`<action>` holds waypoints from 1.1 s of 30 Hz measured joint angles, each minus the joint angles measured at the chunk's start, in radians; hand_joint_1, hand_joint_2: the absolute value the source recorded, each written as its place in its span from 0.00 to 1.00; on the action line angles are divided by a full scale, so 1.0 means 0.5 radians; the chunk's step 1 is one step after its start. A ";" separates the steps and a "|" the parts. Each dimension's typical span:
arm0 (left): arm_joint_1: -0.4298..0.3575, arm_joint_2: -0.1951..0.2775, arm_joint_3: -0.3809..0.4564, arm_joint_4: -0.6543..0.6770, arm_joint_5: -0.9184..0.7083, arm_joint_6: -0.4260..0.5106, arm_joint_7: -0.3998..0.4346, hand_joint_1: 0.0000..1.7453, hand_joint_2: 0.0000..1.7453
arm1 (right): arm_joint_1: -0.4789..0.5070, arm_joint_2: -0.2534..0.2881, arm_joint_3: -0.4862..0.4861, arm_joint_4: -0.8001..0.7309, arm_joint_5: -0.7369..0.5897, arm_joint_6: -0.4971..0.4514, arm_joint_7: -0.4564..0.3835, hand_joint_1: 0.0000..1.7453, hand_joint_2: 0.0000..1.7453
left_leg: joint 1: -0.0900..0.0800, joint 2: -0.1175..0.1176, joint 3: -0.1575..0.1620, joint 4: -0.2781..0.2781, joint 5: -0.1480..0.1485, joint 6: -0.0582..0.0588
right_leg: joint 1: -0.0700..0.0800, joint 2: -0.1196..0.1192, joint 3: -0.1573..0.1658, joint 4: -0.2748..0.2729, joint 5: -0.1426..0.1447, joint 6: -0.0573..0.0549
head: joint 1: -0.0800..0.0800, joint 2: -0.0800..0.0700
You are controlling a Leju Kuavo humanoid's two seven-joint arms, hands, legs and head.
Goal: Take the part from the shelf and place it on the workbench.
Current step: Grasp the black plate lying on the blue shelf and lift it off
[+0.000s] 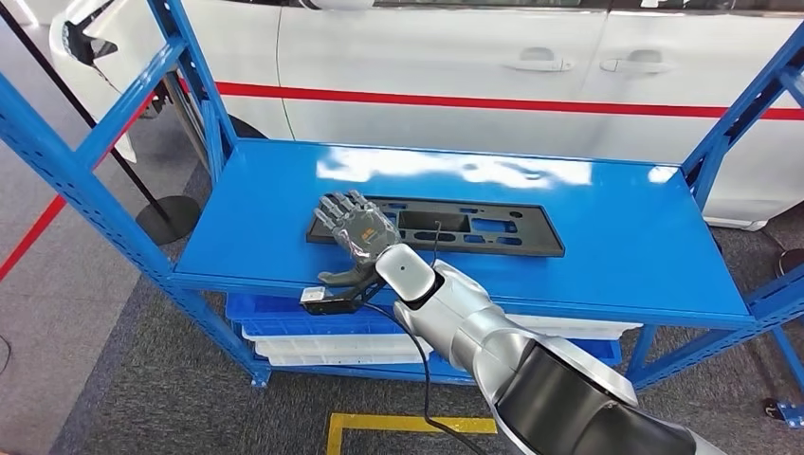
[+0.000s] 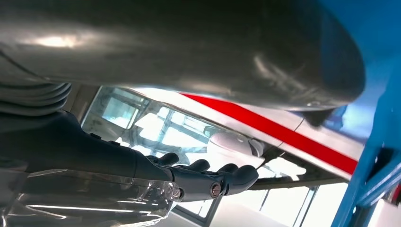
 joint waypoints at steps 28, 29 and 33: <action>0.005 -0.006 -0.016 0.000 -0.034 0.014 -0.001 0.00 0.00 | -0.043 -0.133 -0.024 0.062 0.275 0.122 0.087 0.00 0.00 | 0.015 0.002 0.089 -0.035 -0.086 -0.116 | 0.013 0.006 0.220 -0.568 0.301 -0.092 | 0.000 0.000; 0.006 -0.006 -0.016 0.000 -0.033 0.014 -0.001 0.00 0.00 | -0.029 -0.142 -0.036 0.066 0.264 0.115 0.099 0.00 0.00 | 0.014 0.002 0.090 -0.035 -0.086 -0.115 | 0.012 0.006 0.221 -0.568 0.301 -0.092 | 0.000 0.000; 0.009 -0.006 -0.015 0.000 -0.034 0.015 -0.004 0.00 0.00 | 0.021 -0.171 -0.083 0.082 0.230 0.083 0.135 0.00 0.25 | 0.013 0.002 0.091 -0.034 -0.087 -0.114 | 0.010 0.005 0.223 -0.570 0.302 -0.091 | 0.000 0.000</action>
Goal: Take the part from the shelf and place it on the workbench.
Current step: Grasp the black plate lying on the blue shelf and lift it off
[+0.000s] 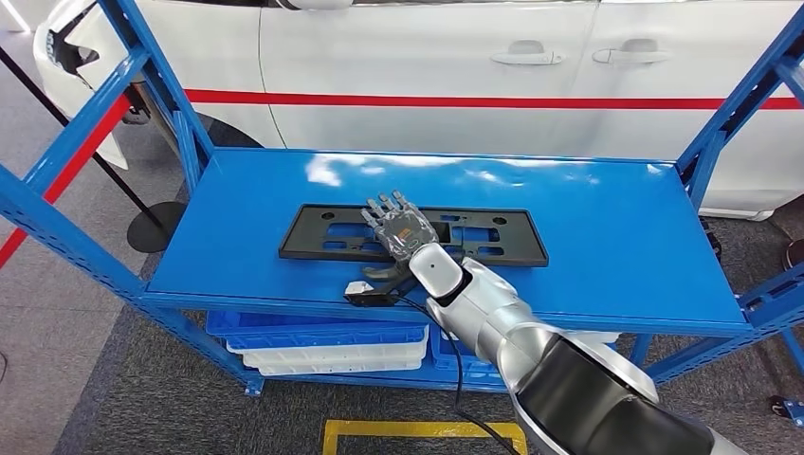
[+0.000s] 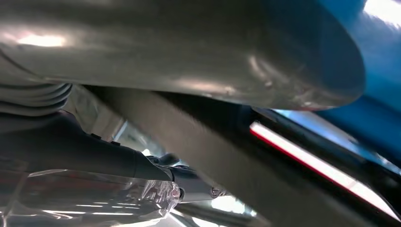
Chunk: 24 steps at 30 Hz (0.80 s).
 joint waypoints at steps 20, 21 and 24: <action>0.004 0.000 0.000 0.000 0.000 0.002 0.001 0.00 0.00 | 0.078 -0.031 -0.102 0.010 0.014 -0.151 0.022 1.00 1.00 | 0.000 0.000 0.005 0.000 -0.002 0.004 | 0.000 0.000 0.009 -0.002 0.000 0.001 | 0.000 0.000; 0.004 0.000 0.000 0.000 -0.001 0.002 0.002 0.00 0.00 | 0.079 -0.032 -0.102 0.010 0.026 -0.149 0.030 1.00 1.00 | 0.000 0.000 0.005 0.000 -0.003 0.004 | 0.000 0.000 0.009 -0.002 0.000 0.001 | 0.000 0.000; 0.004 0.000 0.000 0.000 -0.002 0.001 0.003 0.00 0.00 | 0.082 -0.035 -0.102 0.011 0.057 -0.143 0.054 1.00 1.00 | 0.000 0.000 0.005 0.000 -0.003 0.005 | 0.000 0.000 0.010 -0.002 0.001 0.002 | 0.000 0.000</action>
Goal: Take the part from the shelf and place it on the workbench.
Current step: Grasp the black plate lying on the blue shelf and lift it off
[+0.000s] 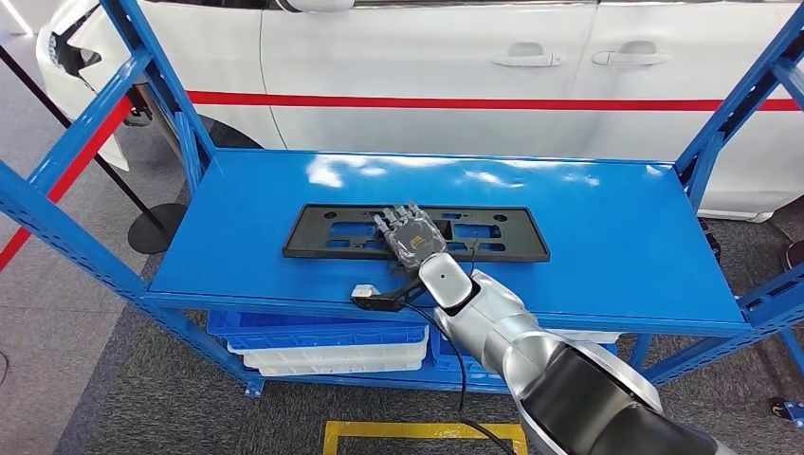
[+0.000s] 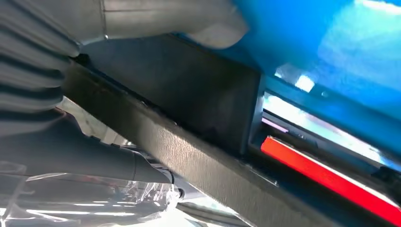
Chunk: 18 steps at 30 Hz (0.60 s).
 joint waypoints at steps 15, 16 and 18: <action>0.003 0.000 0.000 0.000 0.002 0.015 -0.003 0.00 0.00 | 0.016 -0.006 -0.005 0.000 0.088 -0.061 0.031 1.00 1.00 | 0.000 0.000 -0.001 0.000 0.000 0.000 | 0.000 0.000 0.000 0.000 0.000 0.001 | 0.000 0.000; 0.005 0.000 0.000 0.000 0.002 0.022 -0.007 0.00 0.00 | 0.018 -0.006 -0.008 0.000 0.088 -0.070 0.031 1.00 1.00 | 0.000 0.000 -0.001 0.000 0.000 0.000 | 0.000 -0.001 0.000 0.000 0.000 0.001 | 0.000 0.000; 0.007 0.000 0.000 0.000 0.003 0.043 -0.020 0.00 0.00 | 0.020 -0.006 -0.017 0.000 0.086 -0.092 0.030 1.00 1.00 | 0.000 0.000 -0.001 0.000 0.000 0.000 | 0.000 -0.001 0.000 0.000 0.000 0.001 | 0.000 0.000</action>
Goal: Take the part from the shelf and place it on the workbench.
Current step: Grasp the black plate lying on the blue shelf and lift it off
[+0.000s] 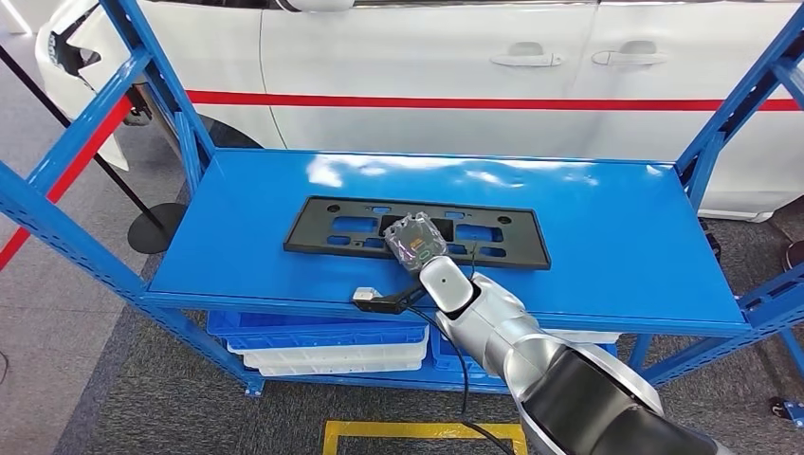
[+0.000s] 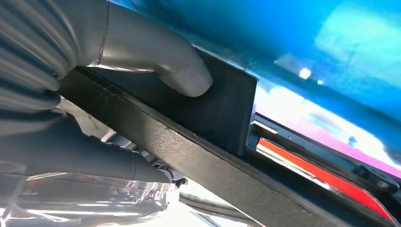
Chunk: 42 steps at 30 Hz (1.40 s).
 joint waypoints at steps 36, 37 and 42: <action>-0.012 0.005 -0.153 0.000 0.061 0.528 -0.287 0.00 1.00 | 0.069 -0.004 -0.229 -0.133 0.102 -0.187 -0.148 1.00 1.00 | 0.000 0.000 0.000 0.000 0.000 0.000 | 0.000 0.000 0.000 0.000 -0.001 0.001 | 0.000 0.000; -0.012 0.005 -0.161 0.000 0.057 0.549 -0.281 0.00 1.00 | 0.071 -0.004 -0.231 -0.137 0.107 -0.189 -0.149 1.00 1.00 | 0.000 0.000 0.000 0.000 0.000 0.000 | 0.000 0.000 0.000 0.000 -0.001 0.001 | 0.000 0.000; -0.014 0.006 -0.192 0.000 0.050 0.618 -0.282 0.00 1.00 | 0.074 -0.004 -0.237 -0.148 0.115 -0.199 -0.161 1.00 1.00 | 0.000 0.000 0.000 0.000 0.000 0.000 | 0.000 0.000 0.000 0.000 -0.001 0.001 | 0.000 0.000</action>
